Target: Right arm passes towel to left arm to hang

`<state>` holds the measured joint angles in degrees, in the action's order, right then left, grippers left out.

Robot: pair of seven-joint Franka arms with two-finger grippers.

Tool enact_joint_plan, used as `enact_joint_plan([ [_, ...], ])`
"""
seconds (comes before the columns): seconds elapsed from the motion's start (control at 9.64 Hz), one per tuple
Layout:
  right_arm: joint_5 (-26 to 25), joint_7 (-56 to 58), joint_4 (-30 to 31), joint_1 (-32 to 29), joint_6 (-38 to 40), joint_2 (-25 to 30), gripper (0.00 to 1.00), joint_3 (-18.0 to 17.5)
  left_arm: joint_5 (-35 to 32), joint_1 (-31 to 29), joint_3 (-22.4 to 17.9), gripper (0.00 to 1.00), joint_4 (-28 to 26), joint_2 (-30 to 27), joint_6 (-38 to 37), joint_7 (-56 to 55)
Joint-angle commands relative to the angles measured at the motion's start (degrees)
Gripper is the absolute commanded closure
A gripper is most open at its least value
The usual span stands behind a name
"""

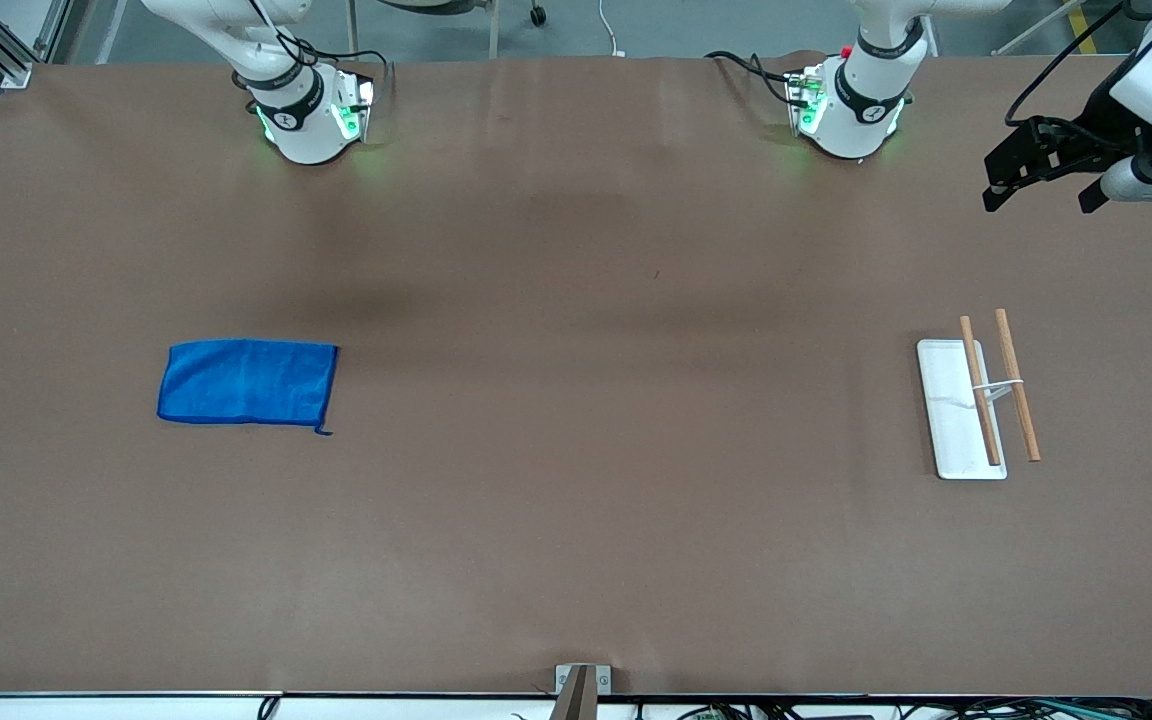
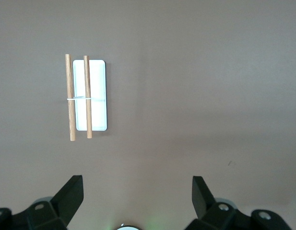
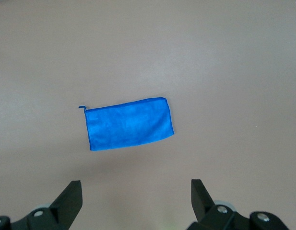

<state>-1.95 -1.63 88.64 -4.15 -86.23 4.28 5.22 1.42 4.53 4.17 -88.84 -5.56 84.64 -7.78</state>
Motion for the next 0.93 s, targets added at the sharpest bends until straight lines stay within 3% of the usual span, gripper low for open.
enact_joint_plan([
  [0.0,-0.9,0.3,1.3,0.2,-0.1,1.1,0.0,0.0,0.6,0.3,-0.5,0.0,-1.3,0.5,-0.7,1.0],
  [0.41,-1.0,0.8,0.9,0.3,-0.3,0.9,0.0,0.1,0.6,0.3,-0.5,0.0,-1.4,0.6,-0.7,1.0],
  [0.83,-0.7,1.0,2.0,1.2,0.1,-5.0,0.0,0.0,0.6,0.3,-0.5,0.0,-1.4,0.9,-0.7,0.9],
])
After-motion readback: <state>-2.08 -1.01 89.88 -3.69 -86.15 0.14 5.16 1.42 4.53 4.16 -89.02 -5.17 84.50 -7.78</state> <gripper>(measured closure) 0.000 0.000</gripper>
